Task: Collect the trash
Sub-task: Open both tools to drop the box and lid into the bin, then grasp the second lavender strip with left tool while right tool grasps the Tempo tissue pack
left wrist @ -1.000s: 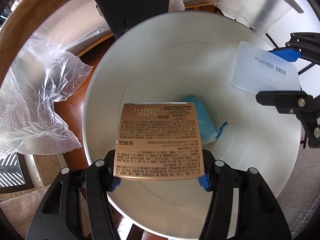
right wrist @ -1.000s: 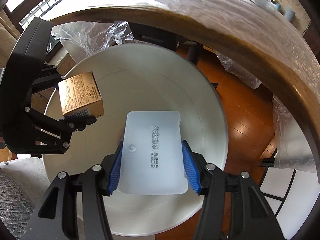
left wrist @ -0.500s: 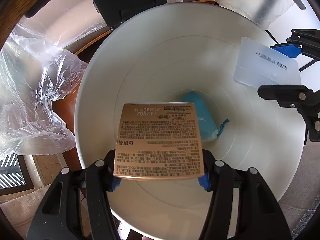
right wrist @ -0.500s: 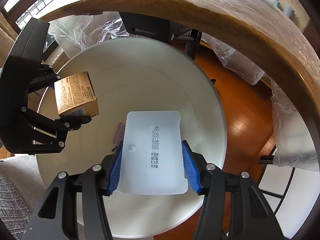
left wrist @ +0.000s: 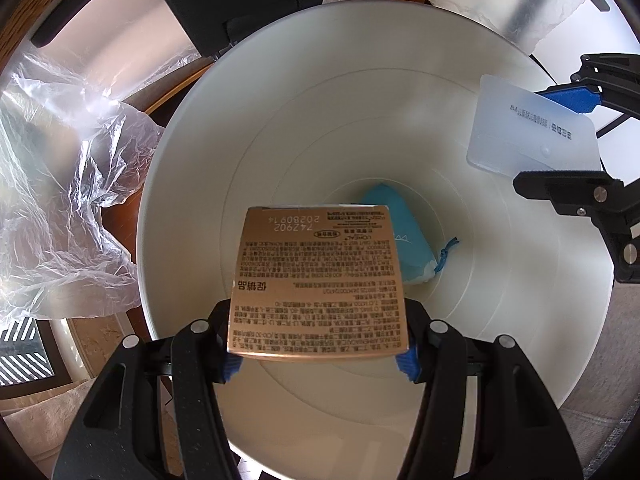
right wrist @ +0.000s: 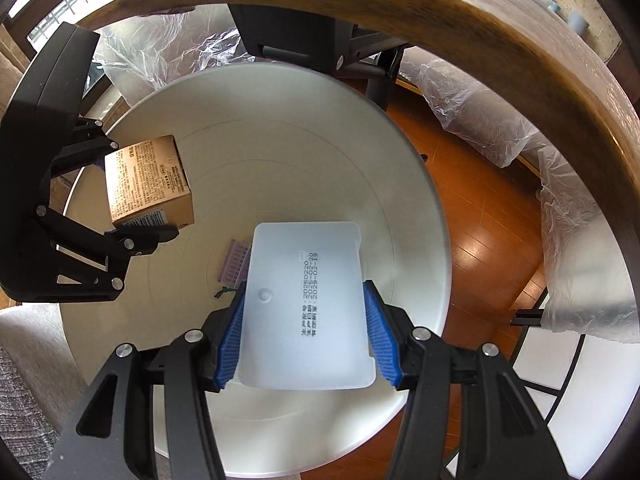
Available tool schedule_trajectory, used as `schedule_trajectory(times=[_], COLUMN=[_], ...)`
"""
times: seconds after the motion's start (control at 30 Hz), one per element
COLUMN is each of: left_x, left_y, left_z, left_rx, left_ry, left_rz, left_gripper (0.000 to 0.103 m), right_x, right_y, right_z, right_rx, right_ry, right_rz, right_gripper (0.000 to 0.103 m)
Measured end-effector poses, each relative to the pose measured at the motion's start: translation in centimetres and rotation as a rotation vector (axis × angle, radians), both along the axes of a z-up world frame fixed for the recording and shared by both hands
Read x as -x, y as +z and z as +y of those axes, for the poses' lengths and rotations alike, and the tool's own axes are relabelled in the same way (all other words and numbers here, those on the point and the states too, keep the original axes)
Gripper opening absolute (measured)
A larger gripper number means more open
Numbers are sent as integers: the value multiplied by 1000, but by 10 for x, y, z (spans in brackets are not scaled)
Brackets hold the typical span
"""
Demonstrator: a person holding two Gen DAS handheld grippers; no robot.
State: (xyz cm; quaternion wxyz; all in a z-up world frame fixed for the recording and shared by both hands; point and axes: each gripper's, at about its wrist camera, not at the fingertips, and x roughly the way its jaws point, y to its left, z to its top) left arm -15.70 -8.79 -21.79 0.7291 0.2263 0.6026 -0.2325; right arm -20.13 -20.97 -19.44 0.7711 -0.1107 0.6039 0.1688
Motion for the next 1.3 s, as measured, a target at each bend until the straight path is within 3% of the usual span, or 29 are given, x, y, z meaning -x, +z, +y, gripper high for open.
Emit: schedule_trajectory(times=[0.27, 0.37, 0.53, 0.63, 0.77, 0.8, 0.87, 0.93, 1.0, 1.13, 1.3], left_x=[3, 8, 9, 12, 18, 19, 19, 6, -19, -83, -154], left_y=[2, 10, 33, 65, 133, 152, 190, 213, 224, 222, 199], left_z=[-1, -2, 9, 20, 35, 37, 43, 45, 44, 34, 10], left_rx=[12, 20, 92, 145, 271, 300, 363, 368, 369, 338, 207], left_ry=[-12, -32, 24, 54, 53, 50, 48, 73, 101, 150, 151], left_rz=[-12, -86, -121, -177, -276, -322, -455, -550, -592, -569, -521], left_gripper=[60, 89, 89, 89, 93, 101, 102, 102, 102, 102, 102], right_x=[1, 2, 9, 14, 19, 18, 13, 2, -21, -78, -136], right_y=[-1, 4, 28, 57, 116, 133, 161, 178, 185, 173, 149], right_z=[2, 1, -1, -9, -20, -24, -31, -34, -48, -63, -72], right_rx=[-3, -15, -26, -69, -148, -166, -181, -161, -137, -89, -46], right_ry=[0, -3, -5, -17, -45, -58, -92, -130, -171, -223, -262], right_rz=[4, -20, -91, -154, -298, -351, -457, -532, -582, -569, -500], right_gripper=[54, 84, 85, 85, 95, 99, 99, 99, 99, 99, 99])
